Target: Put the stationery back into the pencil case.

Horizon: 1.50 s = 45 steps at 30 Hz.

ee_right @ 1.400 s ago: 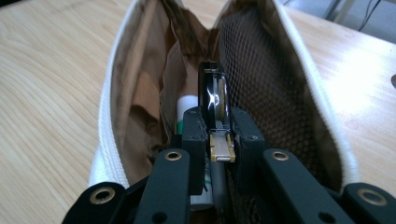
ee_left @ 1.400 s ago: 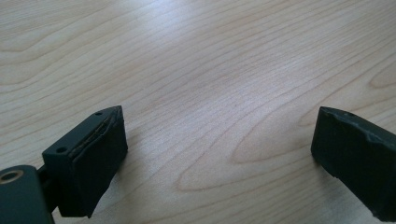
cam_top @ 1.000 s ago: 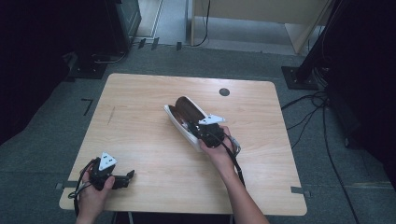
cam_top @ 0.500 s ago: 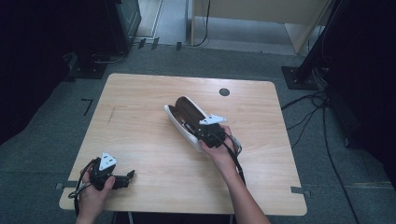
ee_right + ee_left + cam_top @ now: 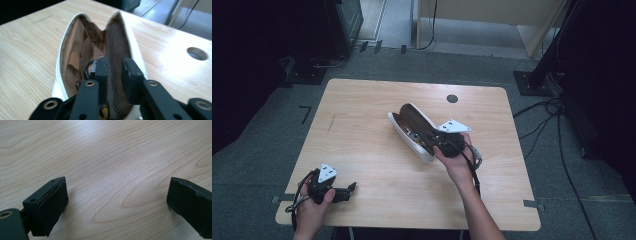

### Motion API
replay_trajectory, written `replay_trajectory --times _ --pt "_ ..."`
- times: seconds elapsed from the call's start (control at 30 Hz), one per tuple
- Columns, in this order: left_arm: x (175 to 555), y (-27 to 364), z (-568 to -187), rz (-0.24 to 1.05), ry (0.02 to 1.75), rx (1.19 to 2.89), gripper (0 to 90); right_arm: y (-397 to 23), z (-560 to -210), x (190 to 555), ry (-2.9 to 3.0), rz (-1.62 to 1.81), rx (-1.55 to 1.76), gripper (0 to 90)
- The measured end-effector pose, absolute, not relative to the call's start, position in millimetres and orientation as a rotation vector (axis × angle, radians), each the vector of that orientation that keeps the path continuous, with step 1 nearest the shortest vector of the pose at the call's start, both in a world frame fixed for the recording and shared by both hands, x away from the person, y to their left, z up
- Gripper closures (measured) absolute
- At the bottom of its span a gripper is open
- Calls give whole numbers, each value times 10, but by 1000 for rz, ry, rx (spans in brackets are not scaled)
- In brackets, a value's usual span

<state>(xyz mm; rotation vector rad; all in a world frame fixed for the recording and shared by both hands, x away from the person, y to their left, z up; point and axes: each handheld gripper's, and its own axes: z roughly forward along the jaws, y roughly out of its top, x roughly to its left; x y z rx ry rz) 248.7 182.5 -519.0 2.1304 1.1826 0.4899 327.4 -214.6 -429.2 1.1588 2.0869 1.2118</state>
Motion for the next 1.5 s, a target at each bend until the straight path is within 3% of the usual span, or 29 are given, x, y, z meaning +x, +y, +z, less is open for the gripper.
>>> replay_trajectory --times 0.1,0.17,0.3,0.33,0.53,1.07,1.5 --pt "2488 1825 -5191 489 1183 2129 39 -2244 -4238 3216 2048 1236 1180 616" --pt "2492 1822 -5191 490 1183 2129 38 -2317 -4207 3166 1997 1264 1207 445" --pt "2497 1815 -5191 489 1187 2128 38 -2471 -4169 3095 1976 1225 1259 20" --pt "2497 1816 -5191 489 1186 2127 38 -2494 -4177 3073 1978 1208 1254 0" --pt "2497 1815 -5191 488 1186 2128 38 -2836 -4275 2923 1921 1155 1323 0" --pt "2497 1815 -5192 488 1186 2126 38 -3591 -4935 2543 1901 949 1568 0" --pt "2498 1817 -5191 489 1185 2128 38 -4033 -5166 2291 1900 839 1690 0"
